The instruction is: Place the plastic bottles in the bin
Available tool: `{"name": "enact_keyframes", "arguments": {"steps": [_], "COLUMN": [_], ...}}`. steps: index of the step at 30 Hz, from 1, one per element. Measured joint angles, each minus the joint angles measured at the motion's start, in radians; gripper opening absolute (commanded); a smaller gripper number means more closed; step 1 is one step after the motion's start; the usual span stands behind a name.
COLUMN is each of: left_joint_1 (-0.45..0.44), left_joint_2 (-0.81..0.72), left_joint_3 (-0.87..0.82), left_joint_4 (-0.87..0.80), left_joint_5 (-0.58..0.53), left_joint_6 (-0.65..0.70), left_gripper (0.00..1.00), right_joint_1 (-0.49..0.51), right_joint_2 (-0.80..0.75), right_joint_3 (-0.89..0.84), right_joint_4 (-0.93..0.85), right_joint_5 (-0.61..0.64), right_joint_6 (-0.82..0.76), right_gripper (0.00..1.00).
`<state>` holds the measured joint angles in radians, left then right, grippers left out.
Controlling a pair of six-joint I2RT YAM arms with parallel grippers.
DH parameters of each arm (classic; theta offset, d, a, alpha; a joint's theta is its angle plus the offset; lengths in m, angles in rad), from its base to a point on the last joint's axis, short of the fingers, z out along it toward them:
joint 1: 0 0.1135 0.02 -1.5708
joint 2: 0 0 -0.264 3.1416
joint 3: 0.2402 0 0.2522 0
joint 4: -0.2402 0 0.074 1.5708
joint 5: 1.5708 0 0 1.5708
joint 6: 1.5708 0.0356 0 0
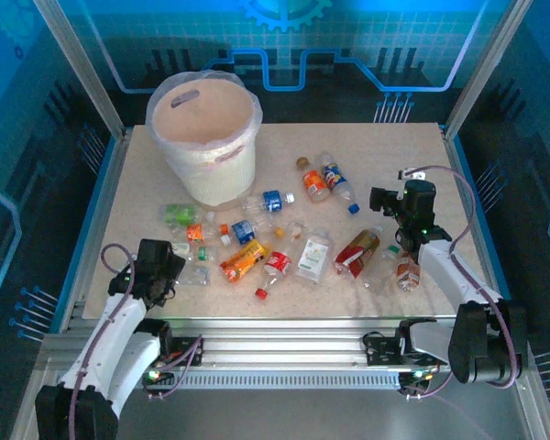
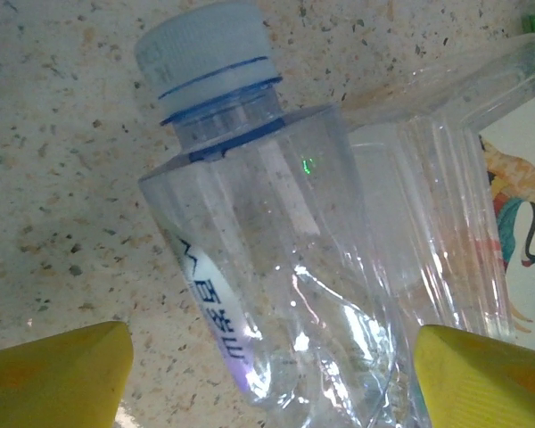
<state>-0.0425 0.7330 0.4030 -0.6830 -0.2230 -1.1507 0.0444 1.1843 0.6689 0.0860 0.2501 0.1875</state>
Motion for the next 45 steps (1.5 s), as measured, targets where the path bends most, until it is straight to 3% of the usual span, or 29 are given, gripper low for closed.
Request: {"name": "enact_keyframes", "arguments": {"steps": [20,25,32,39,45], "left_joint_1": [0.011,0.027,0.034,0.034,0.034], "left_joint_2": [0.065,0.075,0.055,-0.067,-0.122], "left_joint_3": [-0.059,-0.064,-0.062,0.061,0.274], "left_joint_4": [0.025,0.029,0.007,-0.143,-0.205], "left_joint_5": [-0.027,-0.031,-0.063,-0.177,-0.298], "left_joint_6": [-0.066,-0.084,-0.082,-0.061,0.063], "left_gripper": [0.77,0.62,0.54,0.46,0.42], "right_joint_1": [0.000,0.000,0.000,0.000,0.000], "right_joint_2": [0.000,0.000,-0.003,-0.021,-0.027], "right_joint_3": [0.000,0.000,0.000,0.000,-0.001], "right_joint_4": [0.001,0.001,0.001,0.003,0.003], "right_joint_5": [0.000,0.000,0.004,0.009,0.024], "right_joint_6": [0.008,0.009,0.012,0.015,0.018], "right_gripper": [1.00,1.00,1.00,1.00,1.00]}}
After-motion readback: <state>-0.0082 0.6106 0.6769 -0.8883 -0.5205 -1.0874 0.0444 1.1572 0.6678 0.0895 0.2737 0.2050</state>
